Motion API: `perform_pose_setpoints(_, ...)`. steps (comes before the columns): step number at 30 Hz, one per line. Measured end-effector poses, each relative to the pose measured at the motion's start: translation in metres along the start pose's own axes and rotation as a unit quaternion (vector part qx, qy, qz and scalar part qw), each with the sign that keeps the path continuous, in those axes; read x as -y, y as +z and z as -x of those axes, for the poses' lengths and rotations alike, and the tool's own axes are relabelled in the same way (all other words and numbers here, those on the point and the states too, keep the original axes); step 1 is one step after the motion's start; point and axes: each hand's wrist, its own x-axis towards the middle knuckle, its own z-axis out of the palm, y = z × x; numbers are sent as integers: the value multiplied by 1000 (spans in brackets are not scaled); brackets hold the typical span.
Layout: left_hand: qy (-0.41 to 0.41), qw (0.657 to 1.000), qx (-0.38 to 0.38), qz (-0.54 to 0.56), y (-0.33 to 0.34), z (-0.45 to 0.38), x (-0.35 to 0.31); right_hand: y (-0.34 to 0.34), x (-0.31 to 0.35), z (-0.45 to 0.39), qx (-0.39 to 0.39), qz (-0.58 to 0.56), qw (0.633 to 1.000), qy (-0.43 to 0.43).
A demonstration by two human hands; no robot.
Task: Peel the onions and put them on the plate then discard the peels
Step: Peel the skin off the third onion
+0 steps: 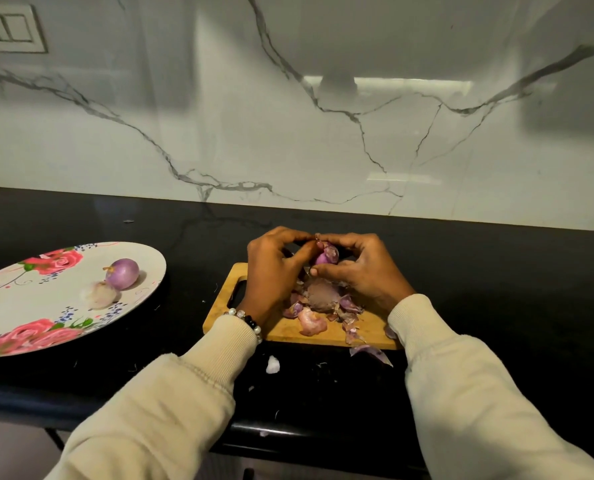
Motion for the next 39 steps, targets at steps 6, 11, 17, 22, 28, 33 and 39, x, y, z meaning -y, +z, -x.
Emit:
perform_pose_setpoints(6,-84,995,-3,60,3,1,-1,2,3,1,-25,80,996,-16)
perform_pose_setpoints(11,-146,984,-1,102,3,0,-2,4,5,0,-32,116,992,-21)
perform_pose_setpoints(17,-193,972,0,136,5,0,-6,5,6,1,-40,132,990,-24)
perform_pose_setpoints(22,-204,970,1,128,3,1,-9,5,5,1,-48,137,989,-20)
perform_pose_setpoints(28,-205,972,-9,116,3,0,-9,1,5,0,-64,134,989,-14)
perform_pose_setpoints(33,-204,965,-10,164,1,-1,-11,2,5,-1,-56,149,987,-17)
perform_pose_setpoints(39,-208,967,6,144,4,-1,-7,2,5,0,-49,158,986,-22)
